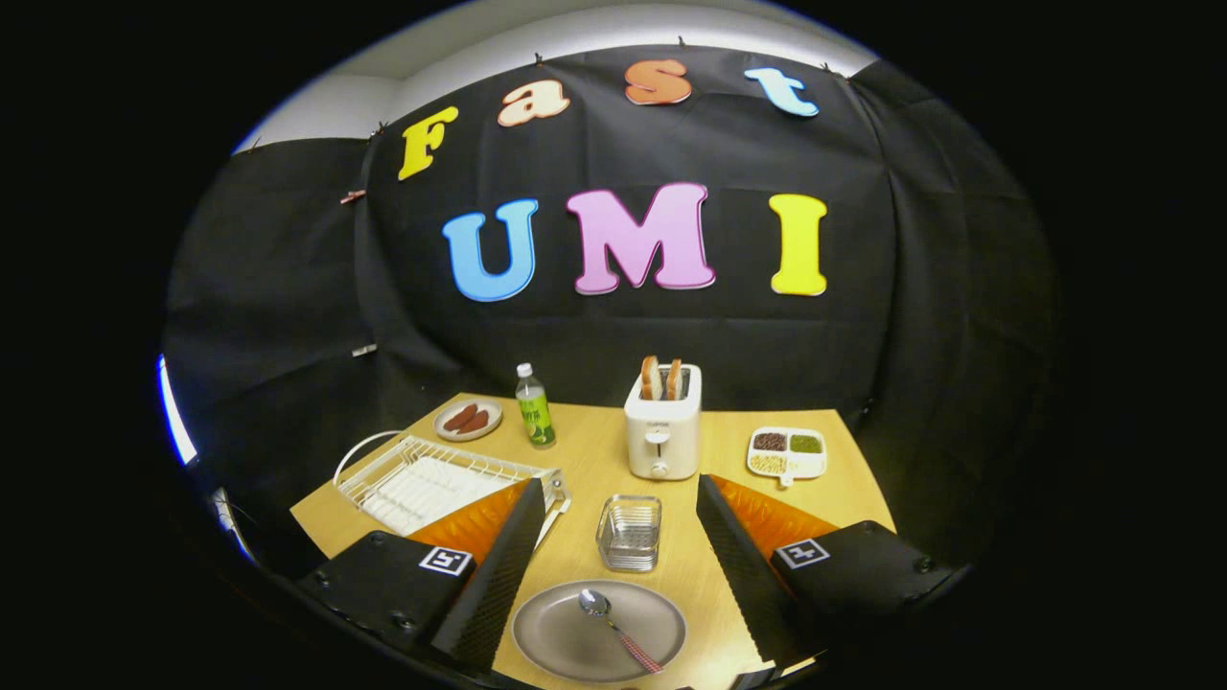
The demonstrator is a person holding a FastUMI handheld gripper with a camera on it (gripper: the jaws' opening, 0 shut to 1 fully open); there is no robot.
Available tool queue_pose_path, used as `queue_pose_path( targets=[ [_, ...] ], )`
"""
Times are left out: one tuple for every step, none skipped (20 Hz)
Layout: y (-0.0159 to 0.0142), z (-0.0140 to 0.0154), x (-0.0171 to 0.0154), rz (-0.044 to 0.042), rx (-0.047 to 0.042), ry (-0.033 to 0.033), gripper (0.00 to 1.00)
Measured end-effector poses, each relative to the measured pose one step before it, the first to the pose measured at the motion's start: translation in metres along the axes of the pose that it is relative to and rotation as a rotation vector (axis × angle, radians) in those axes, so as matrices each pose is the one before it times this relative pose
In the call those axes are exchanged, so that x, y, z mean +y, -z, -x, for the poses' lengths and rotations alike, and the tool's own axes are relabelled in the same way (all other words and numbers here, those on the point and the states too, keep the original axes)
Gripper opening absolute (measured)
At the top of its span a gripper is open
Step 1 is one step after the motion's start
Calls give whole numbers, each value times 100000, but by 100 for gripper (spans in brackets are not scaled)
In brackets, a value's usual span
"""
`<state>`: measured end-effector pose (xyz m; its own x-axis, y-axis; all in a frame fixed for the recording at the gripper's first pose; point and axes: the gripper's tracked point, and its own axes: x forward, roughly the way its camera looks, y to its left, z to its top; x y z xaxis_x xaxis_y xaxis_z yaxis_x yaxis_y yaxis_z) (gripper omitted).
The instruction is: Take the plate from the dish rack, then take the spoon from the basket and place it into the plate.
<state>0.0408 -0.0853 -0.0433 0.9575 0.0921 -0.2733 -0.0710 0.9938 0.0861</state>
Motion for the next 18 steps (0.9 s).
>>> queue_pose_path(
  targets=[
    [-1503,821,-563,74,-3664,3085,98],
    [-1448,755,-508,86,-3870,2830,98],
    [-1288,903,-507,366,-3807,2652,98],
    [-1132,597,-547,336,-3183,2700,98],
    [-721,694,-525,-2,-1576,2622,98],
    [-529,767,-266,-879,-498,2132,98],
    [-536,646,-170,-988,-434,1563,98],
    [-480,460,-224,-884,-361,1761,98],
    [-507,306,-304,-436,-992,1811,98],
    [-430,210,-223,-178,-1190,1614,98],
    [-377,174,-201,6,-935,1318,98],
    [-208,4,-26,-30,-493,705,98],
    [-124,-77,23,-238,85,365,98],
    [-130,-57,-56,-44,-24,184,98],
    [-170,-91,-140,46,-368,477,98],
    [-266,-213,-284,-8,-895,667,98],
    [-71,-156,-217,-429,-476,397,98],
    [172,-172,-84,-910,182,140,98]
  ],
)
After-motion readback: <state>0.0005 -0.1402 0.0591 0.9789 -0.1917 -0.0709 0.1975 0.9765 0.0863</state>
